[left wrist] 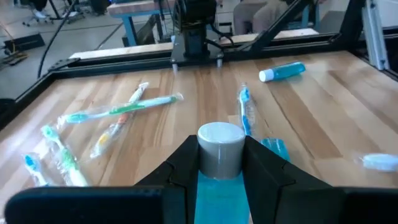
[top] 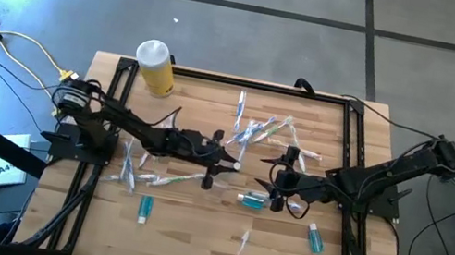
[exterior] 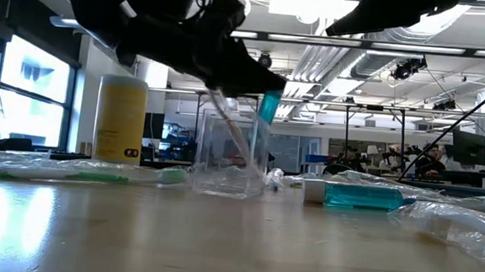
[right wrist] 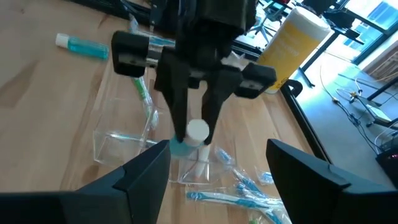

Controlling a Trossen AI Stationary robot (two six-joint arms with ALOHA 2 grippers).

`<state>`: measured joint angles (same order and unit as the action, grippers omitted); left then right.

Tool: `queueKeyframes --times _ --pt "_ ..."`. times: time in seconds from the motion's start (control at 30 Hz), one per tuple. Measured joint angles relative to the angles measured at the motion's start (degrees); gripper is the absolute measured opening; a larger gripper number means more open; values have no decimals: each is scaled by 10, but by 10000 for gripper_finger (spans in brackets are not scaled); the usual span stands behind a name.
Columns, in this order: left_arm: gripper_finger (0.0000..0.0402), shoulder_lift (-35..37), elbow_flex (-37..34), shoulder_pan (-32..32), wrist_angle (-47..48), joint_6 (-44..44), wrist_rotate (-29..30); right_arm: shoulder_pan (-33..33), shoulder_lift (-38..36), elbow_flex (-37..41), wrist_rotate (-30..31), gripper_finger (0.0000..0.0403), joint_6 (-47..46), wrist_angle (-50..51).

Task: Pick & Place toothbrushing station
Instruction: Put the blue mouthwash into the transparent organizer

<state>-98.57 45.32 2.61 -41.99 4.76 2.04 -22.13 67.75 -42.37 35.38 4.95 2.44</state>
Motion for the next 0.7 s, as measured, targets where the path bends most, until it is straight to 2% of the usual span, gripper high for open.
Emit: queueKeyframes --times 0.43,0.6,0.7 --pt "87 -16 4 0 1 -36 0 0 0 0 0 259 4 3" --pt "165 -16 4 0 2 -39 1 0 0 0 0 259 7 1" --pt "195 -16 4 0 3 -46 1 0 0 0 0 259 8 -1"
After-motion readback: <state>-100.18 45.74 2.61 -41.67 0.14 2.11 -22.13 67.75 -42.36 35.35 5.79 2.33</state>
